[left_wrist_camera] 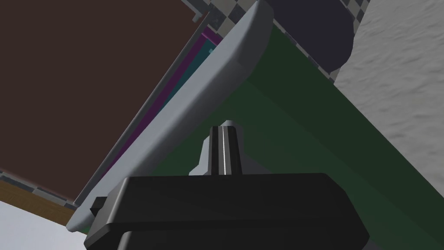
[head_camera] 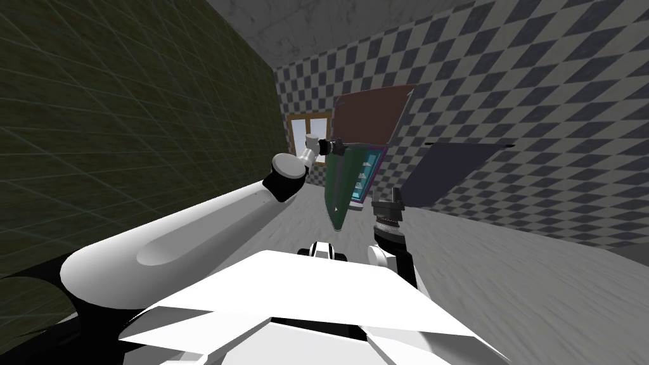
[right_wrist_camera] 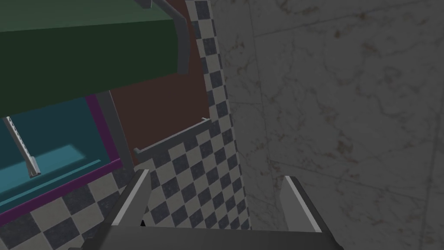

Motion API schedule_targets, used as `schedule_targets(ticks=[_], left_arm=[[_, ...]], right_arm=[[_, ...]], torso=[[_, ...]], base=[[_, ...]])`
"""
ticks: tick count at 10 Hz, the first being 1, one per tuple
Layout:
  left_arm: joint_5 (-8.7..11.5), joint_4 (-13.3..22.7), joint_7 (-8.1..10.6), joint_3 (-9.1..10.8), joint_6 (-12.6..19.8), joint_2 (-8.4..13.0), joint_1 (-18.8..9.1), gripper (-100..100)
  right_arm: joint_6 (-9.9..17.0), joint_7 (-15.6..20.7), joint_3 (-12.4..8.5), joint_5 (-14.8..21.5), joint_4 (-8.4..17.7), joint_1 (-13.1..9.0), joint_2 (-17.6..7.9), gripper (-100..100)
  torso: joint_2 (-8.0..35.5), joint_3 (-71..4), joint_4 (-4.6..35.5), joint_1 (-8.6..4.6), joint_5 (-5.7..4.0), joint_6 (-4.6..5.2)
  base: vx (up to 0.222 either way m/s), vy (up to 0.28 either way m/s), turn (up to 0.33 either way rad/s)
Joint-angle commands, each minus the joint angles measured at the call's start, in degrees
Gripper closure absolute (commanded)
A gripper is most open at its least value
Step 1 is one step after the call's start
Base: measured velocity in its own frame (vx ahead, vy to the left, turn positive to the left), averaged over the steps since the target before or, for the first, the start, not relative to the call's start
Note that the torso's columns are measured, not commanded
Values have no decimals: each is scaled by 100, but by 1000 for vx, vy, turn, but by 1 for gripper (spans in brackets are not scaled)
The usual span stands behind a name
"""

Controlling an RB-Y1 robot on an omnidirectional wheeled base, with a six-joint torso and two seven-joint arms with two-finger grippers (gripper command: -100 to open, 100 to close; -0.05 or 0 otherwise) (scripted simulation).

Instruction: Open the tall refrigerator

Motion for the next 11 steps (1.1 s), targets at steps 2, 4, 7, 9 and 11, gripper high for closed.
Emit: schedule_targets(ticks=[2, 4, 7, 9, 11], left_arm=[[-45, -47, 162, 43, 209, 33, -169, -100], [-148, -4, 419, 33, 289, 153, -402, -100], [-181, -30, 498, 27, 336, 162, -449, 0], [-179, -27, 496, 27, 337, 157, -452, 0], [-177, -24, 497, 26, 340, 150, -456, 0]], right_arm=[[0, 0, 1, 0, 0, 1, 2, 0], [0, 0, 4, 0, -1, 0, 4, 0], [0, 0, 3, 0, -1, 0, 3, 0], [0, 0, 3, 0, 0, -1, 3, 0], [0, 0, 3, 0, 0, -1, 3, 0]], torso=[[18, 15, 11, -57, -18, 12], [83, 62, 52, -70, -24, 21], [95, 68, 60, 4, 2, 17], [104, 75, 64, 10, 6, 12], [102, 74, 65, 4, 5, 10]], base=[[24, 40, 37], [17, -70, 55], [18, -28, 1], [0, -4, -7], [0, 0, 0]])
